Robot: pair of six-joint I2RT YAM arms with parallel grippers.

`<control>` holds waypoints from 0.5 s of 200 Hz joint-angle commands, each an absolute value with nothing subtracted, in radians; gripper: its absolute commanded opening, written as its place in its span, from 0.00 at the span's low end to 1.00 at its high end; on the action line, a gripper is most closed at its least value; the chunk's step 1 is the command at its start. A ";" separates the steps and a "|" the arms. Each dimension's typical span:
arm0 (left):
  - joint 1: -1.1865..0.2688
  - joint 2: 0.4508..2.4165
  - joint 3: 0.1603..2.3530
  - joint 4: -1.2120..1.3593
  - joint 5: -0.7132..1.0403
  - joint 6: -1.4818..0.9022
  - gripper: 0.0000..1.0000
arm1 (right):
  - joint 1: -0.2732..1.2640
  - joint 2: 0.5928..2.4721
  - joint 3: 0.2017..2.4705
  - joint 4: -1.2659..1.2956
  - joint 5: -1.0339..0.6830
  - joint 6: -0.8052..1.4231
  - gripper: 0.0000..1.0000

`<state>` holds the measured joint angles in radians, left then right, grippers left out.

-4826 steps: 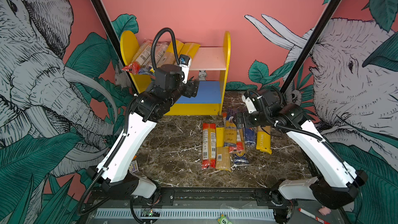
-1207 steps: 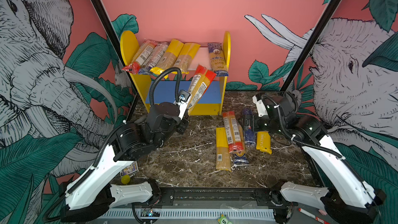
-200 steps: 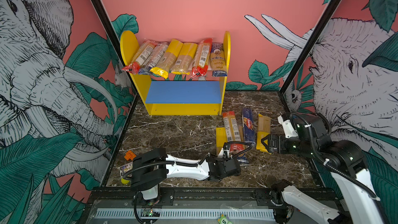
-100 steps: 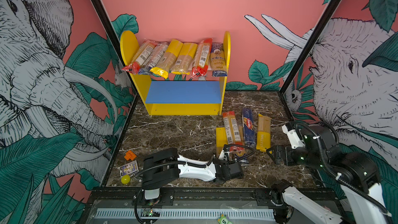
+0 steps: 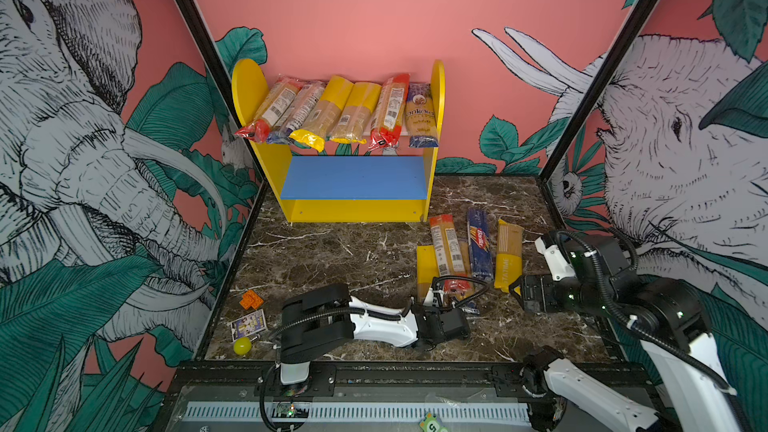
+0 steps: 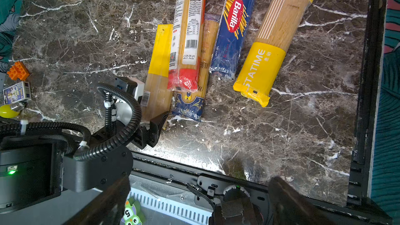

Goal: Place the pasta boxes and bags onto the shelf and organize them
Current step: 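Lower the left gripper onto the yellow-banded spaghetti bag and grasp it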

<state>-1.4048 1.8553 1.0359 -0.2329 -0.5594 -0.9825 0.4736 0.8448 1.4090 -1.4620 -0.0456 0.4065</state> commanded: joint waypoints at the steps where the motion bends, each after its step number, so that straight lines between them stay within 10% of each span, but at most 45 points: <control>1: -1.394 1.869 1.013 -0.200 -0.538 -0.987 0.91 | 0.478 0.844 1.398 -1.437 -0.075 0.390 0.99; 70: -1.373 1.912 0.950 -0.134 -0.472 -1.027 0.88 | 0.479 0.854 1.384 -1.429 -0.092 0.384 0.99; 100: -1.366 1.926 0.889 -0.073 -0.436 -1.063 0.52 | 0.479 0.864 1.388 -1.424 -0.093 0.382 0.99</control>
